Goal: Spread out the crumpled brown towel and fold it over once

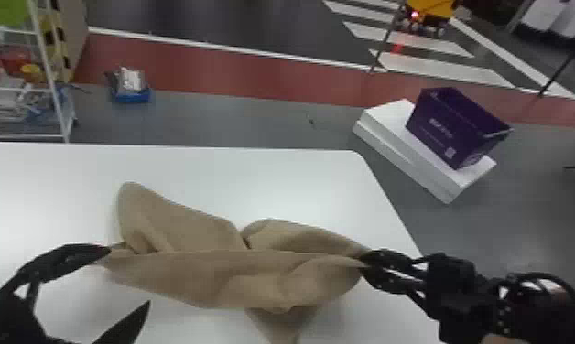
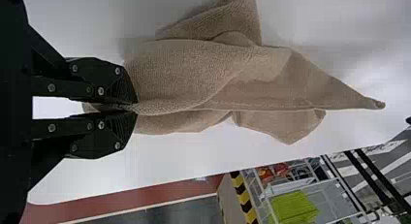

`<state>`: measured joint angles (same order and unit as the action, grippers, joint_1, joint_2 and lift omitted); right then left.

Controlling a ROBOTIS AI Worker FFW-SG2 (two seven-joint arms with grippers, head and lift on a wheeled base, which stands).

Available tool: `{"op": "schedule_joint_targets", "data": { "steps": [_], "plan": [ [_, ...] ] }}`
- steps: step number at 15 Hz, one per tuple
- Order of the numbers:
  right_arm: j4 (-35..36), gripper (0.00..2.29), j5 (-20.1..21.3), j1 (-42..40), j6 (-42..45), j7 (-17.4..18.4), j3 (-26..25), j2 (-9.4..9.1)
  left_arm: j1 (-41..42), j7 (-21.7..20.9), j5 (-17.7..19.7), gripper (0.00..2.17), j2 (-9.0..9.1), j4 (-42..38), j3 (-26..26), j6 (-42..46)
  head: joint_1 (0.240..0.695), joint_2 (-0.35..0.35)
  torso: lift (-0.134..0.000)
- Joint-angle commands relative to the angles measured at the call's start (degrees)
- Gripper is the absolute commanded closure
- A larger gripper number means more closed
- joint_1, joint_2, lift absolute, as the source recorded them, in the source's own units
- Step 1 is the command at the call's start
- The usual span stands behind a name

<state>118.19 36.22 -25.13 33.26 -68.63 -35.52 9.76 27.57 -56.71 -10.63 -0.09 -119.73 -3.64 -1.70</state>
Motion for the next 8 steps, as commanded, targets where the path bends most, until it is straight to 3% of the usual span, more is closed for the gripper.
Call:
{"op": "schedule_joint_targets", "data": {
  "steps": [1,3,8],
  "plan": [
    [0.02,1.01,-0.19,0.17,0.0,-0.01,0.28,0.0,-3.84,-0.07,-4.22,0.1,0.24,2.4,2.05,0.15,0.695,-0.35,-0.123],
    [0.11,1.01,-0.1,0.26,0.0,-0.01,1.07,0.0,-7.45,-0.16,-10.55,0.1,0.24,4.07,3.72,0.15,0.695,-0.35,-0.123],
    [0.46,1.01,-0.19,0.26,0.0,-0.01,1.07,0.0,-15.88,-10.0,-16.88,0.2,0.24,8.46,2.85,-4.77,0.695,-0.35,-0.123]
  ]
}}
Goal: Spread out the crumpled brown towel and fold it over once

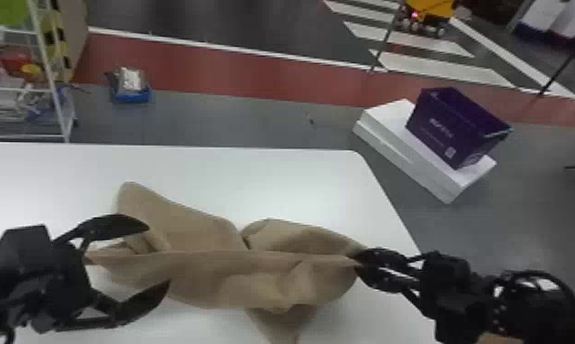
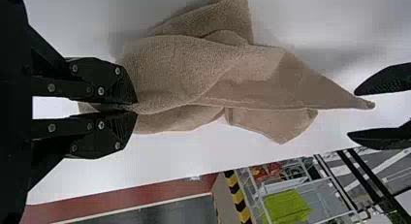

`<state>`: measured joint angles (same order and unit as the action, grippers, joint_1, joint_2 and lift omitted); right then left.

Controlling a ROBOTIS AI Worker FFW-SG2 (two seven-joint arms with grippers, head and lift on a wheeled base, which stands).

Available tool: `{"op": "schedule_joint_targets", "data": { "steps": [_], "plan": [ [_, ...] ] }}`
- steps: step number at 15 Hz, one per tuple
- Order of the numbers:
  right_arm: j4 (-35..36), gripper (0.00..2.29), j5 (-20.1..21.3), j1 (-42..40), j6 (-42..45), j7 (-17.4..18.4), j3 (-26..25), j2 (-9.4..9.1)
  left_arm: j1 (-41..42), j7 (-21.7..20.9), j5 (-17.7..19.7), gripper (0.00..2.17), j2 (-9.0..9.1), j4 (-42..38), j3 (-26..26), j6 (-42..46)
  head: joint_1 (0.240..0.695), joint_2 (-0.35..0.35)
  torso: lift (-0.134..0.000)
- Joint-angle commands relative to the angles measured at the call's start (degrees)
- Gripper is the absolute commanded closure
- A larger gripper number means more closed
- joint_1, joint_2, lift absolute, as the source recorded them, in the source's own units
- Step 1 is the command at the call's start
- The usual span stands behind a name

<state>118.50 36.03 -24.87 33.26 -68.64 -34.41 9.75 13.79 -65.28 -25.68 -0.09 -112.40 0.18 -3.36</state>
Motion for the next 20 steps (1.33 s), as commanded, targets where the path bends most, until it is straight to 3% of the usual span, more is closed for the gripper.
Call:
{"op": "schedule_joint_targets", "data": {
  "steps": [1,5,8,11,12,13,17,19,20],
  "plan": [
    [0.16,1.01,0.0,0.0,0.0,0.0,0.04,0.09,-2.98,-2.75,-3.06,0.2,0.24,1.75,-2.12,-3.46,0.695,-0.35,-0.123],
    [0.16,1.01,-0.17,0.35,0.0,0.0,0.57,0.27,-6.67,-5.03,-8.68,0.27,0.24,5.88,-6.33,-3.46,0.695,-0.319,-0.123],
    [0.25,1.01,-0.26,0.7,0.0,0.0,0.66,0.44,-6.58,-10.66,-9.56,0.42,0.24,5.26,-10.47,-3.46,0.695,-0.259,-0.123],
    [0.25,1.01,-0.35,0.7,0.0,0.0,0.66,0.44,-5.44,-12.77,-10.26,0.62,0.24,3.15,-12.22,-3.29,0.695,-0.231,-0.123],
    [0.16,1.01,-0.35,0.7,0.0,0.0,0.66,0.44,-4.82,-12.85,-10.18,0.92,0.24,2.45,-12.22,-3.29,0.695,-0.224,-0.123],
    [0.16,1.01,-0.35,0.7,0.0,0.0,0.66,0.44,-4.56,-12.77,-10.09,0.99,0.24,1.66,-12.14,-3.29,0.695,-0.219,-0.123],
    [0.16,1.01,-0.44,0.52,0.0,0.09,1.1,0.44,-3.86,-12.41,-9.74,1.0,0.24,-0.54,-11.7,-3.29,0.695,-0.215,-0.123],
    [0.16,1.01,-1.23,0.52,0.0,0.44,0.75,0.44,-3.24,-10.31,-10.26,1.87,0.24,-3.18,-11.7,-6.1,0.695,-0.215,-0.123],
    [0.25,1.01,-3.07,0.52,0.18,1.32,0.22,0.44,-2.89,-8.64,-10.26,2.0,0.24,-5.37,-11.87,-9.79,0.695,-0.215,-0.123]
  ]
}}
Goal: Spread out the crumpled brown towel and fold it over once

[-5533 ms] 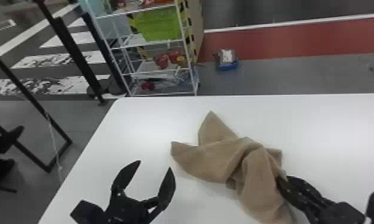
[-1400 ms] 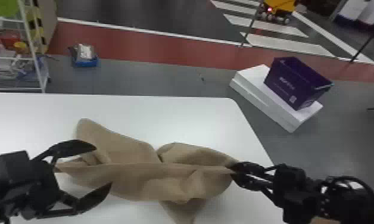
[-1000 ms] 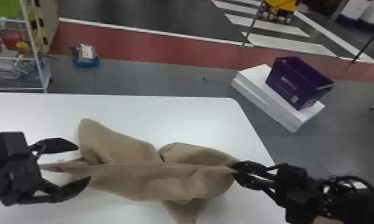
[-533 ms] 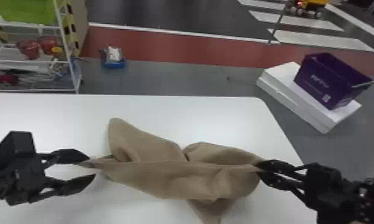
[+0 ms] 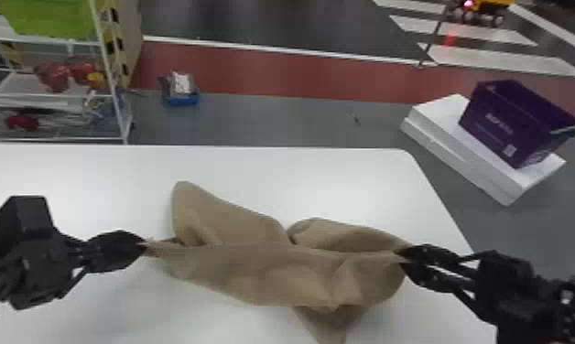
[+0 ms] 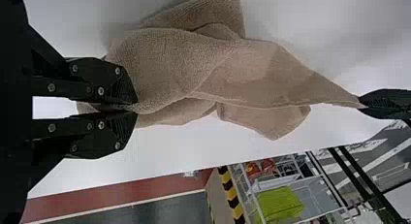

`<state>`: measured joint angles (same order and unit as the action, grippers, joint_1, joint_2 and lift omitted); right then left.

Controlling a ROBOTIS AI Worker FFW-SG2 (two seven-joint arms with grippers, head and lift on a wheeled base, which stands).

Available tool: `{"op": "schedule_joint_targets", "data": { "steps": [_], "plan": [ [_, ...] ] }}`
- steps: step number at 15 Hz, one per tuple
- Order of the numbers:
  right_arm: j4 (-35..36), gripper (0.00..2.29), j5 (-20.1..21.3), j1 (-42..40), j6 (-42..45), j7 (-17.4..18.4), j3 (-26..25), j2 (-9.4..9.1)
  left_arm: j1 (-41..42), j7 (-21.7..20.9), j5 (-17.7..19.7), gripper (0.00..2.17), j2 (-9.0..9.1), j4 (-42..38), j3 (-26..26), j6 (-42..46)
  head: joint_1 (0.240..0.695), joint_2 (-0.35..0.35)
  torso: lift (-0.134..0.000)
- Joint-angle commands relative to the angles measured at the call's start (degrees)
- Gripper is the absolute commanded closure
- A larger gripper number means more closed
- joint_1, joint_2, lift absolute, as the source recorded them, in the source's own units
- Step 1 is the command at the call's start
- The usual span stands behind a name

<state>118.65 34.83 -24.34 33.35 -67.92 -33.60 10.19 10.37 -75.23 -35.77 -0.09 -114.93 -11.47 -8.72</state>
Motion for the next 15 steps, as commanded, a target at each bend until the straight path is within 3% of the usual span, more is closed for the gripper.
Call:
{"op": "schedule_joint_targets", "data": {
  "steps": [1,4,6,9,12,15],
  "plan": [
    [0.18,1.01,-4.59,0.34,0.09,1.3,-1.46,0.0,0.8,1.58,-0.18,2.0,0.24,-5.13,-0.83,-6.54,0.695,-0.204,-0.123],
    [1.58,1.01,-13.56,2.01,-0.44,1.74,-3.4,-0.35,0.8,1.75,0.26,2.0,0.24,-12.43,-3.82,-14.62,0.695,-0.177,-0.123],
    [2.99,1.01,-16.63,2.71,-3.08,4.91,-3.13,-0.44,-0.17,1.93,0.79,2.0,0.24,-17.35,-5.4,-20.95,0.695,-0.135,-0.123],
    [3.16,1.01,-15.84,7.72,-11.34,5.79,-0.23,0.0,-6.94,1.66,0.35,2.0,0.24,-20.07,-6.02,-35.54,0.695,-0.098,-0.123],
    [2.28,1.01,-12.15,13.0,-18.72,7.37,5.57,1.85,-13.35,3.95,-3.08,2.0,0.24,-19.46,-2.06,-38.71,0.695,-0.058,-0.123],
    [-1.23,1.01,-7.58,20.38,-26.63,8.6,10.31,4.48,-20.21,8.96,-4.84,2.0,0.24,-13.31,0.66,-39.76,0.619,-0.04,-0.123]
  ]
}}
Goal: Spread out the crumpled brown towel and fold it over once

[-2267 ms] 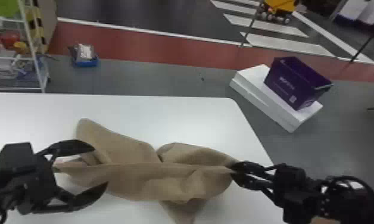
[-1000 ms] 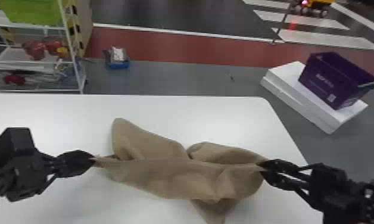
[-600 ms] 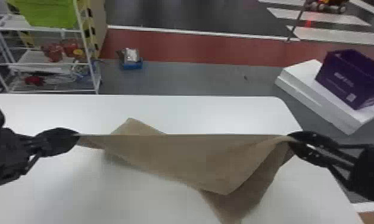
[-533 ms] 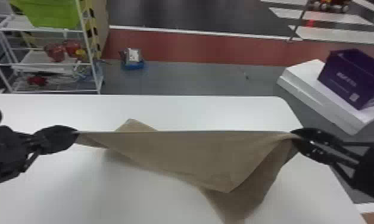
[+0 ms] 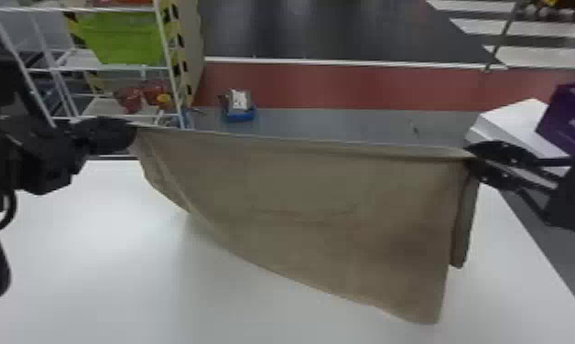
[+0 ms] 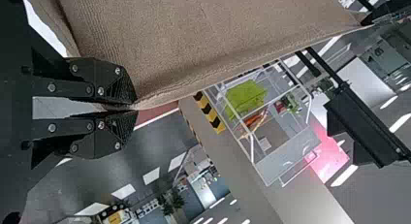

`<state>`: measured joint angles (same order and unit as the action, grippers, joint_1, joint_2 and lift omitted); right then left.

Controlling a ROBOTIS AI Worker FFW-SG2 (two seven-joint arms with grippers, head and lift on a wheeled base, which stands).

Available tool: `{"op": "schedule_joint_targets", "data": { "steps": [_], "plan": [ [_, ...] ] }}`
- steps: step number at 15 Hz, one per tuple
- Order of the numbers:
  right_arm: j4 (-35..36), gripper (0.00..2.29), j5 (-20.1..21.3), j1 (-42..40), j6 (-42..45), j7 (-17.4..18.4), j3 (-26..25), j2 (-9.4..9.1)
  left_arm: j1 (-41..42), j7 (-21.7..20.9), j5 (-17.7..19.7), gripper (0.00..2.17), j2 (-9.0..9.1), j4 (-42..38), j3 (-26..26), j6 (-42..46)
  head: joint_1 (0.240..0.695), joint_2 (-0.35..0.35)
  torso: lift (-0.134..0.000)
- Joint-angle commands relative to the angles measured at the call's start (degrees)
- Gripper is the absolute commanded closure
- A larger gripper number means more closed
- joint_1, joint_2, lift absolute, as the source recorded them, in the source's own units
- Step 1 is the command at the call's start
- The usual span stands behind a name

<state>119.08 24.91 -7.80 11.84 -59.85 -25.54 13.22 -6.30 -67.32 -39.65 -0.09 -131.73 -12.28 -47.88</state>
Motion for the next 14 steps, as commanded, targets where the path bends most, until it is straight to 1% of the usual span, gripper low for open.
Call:
{"op": "schedule_joint_targets", "data": {
  "steps": [1,3,5,6,7,9,10,11,12,13,14],
  "plan": [
    [-2.97,1.01,3.48,6.57,-8.63,1.67,3.57,2.51,-6.09,1.67,-1.4,2.0,0.24,5.78,1.99,-0.59,0.599,-0.039,-0.123],
    [-4.82,1.01,4.62,11.05,-13.38,2.64,5.06,4.09,-9.26,3.42,-1.48,2.0,0.24,9.21,3.58,-2.7,0.563,-0.049,-0.123],
    [-5.17,1.01,4.62,13.42,-17.6,5.36,5.5,5.32,-11.28,4.48,-1.48,2.0,0.24,10.7,4.01,-2.7,0.528,-0.065,-0.123],
    [-5.26,1.01,4.53,14.48,-18.48,6.68,5.5,5.59,-12.33,4.74,-1.48,2.0,0.24,11.41,3.93,-2.7,0.5,-0.082,-0.123],
    [-5.17,1.01,4.09,14.74,-18.83,7.03,4.89,6.02,-12.42,4.74,-1.48,2.0,0.24,11.58,3.49,-2.7,0.487,-0.088,-0.123],
    [-4.91,1.01,2.69,13.69,-18.3,7.12,2.51,6.2,-10.75,4.74,-1.31,2.0,0.24,10.97,1.73,-2.53,0.465,-0.097,-0.123],
    [-3.68,1.01,1.54,10.96,-17.42,6.5,0.4,6.29,-8.55,4.48,-0.34,2.0,0.24,9.47,0.41,-2.35,0.459,-0.1,-0.123],
    [-2.27,1.01,0.4,7.18,-14.26,5.98,-1.7,6.29,-5.92,4.13,0.36,2.0,0.24,7.1,-0.99,-0.77,0.465,-0.103,-0.123],
    [-0.78,1.01,-0.56,1.82,-7.93,5.89,-3.29,6.2,-2.4,3.69,2.03,2.0,0.24,4.81,-3.37,1.34,0.48,-0.105,-0.123],
    [-0.16,1.01,-0.56,-3.1,-1.6,5.89,-4.25,5.5,1.38,3.69,3.96,2.0,0.24,2.53,-5.57,3.27,0.5,-0.103,-0.123],
    [-0.16,1.01,-0.48,-5.91,2.62,5.71,-5.04,4.88,4.54,3.42,5.46,2.0,0.24,0.51,-7.24,5.03,0.522,-0.097,-0.123]
  ]
}}
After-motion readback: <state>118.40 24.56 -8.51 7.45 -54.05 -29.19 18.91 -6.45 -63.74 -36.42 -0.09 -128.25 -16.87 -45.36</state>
